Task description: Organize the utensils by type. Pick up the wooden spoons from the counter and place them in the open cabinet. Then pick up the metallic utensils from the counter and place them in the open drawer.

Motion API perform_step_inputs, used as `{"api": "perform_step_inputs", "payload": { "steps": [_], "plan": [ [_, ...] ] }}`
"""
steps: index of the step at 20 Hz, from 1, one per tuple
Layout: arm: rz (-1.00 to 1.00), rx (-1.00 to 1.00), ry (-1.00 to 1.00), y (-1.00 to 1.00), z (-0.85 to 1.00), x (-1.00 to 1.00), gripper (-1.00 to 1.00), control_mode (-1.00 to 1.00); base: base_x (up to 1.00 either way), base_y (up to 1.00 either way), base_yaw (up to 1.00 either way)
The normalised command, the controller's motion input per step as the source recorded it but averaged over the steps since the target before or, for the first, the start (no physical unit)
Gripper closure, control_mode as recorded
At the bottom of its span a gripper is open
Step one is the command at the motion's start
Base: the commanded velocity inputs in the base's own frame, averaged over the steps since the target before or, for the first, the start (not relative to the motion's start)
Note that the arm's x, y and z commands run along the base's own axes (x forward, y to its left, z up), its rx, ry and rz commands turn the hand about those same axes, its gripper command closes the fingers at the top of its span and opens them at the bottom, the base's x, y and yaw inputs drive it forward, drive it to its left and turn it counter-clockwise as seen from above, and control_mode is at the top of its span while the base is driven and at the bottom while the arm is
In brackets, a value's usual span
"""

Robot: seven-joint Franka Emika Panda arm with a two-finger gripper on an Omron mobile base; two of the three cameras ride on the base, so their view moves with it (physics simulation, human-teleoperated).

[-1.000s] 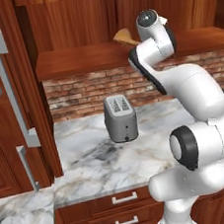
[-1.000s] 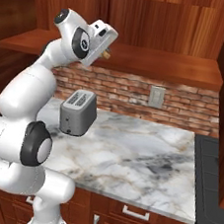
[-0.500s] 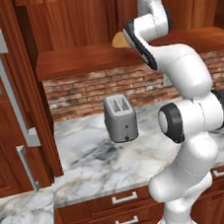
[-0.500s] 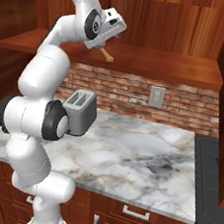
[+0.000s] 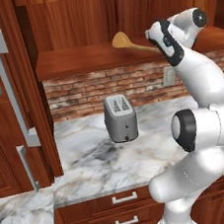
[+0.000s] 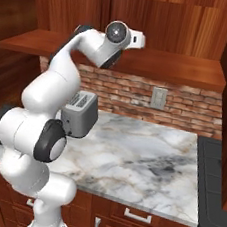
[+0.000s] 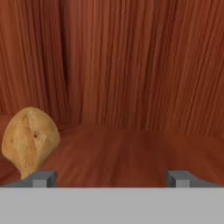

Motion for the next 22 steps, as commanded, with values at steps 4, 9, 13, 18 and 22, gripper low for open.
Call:
{"api": "perform_step_inputs", "payload": {
  "steps": [4, 9, 13, 18, 22],
  "plan": [
    [-0.01, 0.53, -0.52, -0.69, -0.21, -0.61, -1.0, -1.0, 0.0, 0.0, 0.0],
    [0.0, 0.21, -0.38, -0.63, 0.37, -1.0, -1.0, -1.0, 0.0, 0.0, 0.0],
    [0.0, 0.0, -0.34, -0.52, 0.55, -1.0, -1.0, -1.0, 0.0, 0.0, 0.0],
    [0.0, -0.15, -0.28, -0.38, 0.27, -1.0, -1.0, -1.0, 0.0, 0.0, 0.0],
    [0.0, -0.43, -0.15, -0.1, 0.0, -1.0, -1.0, -1.0, 0.0, 0.0, 0.0]
  ]
}}
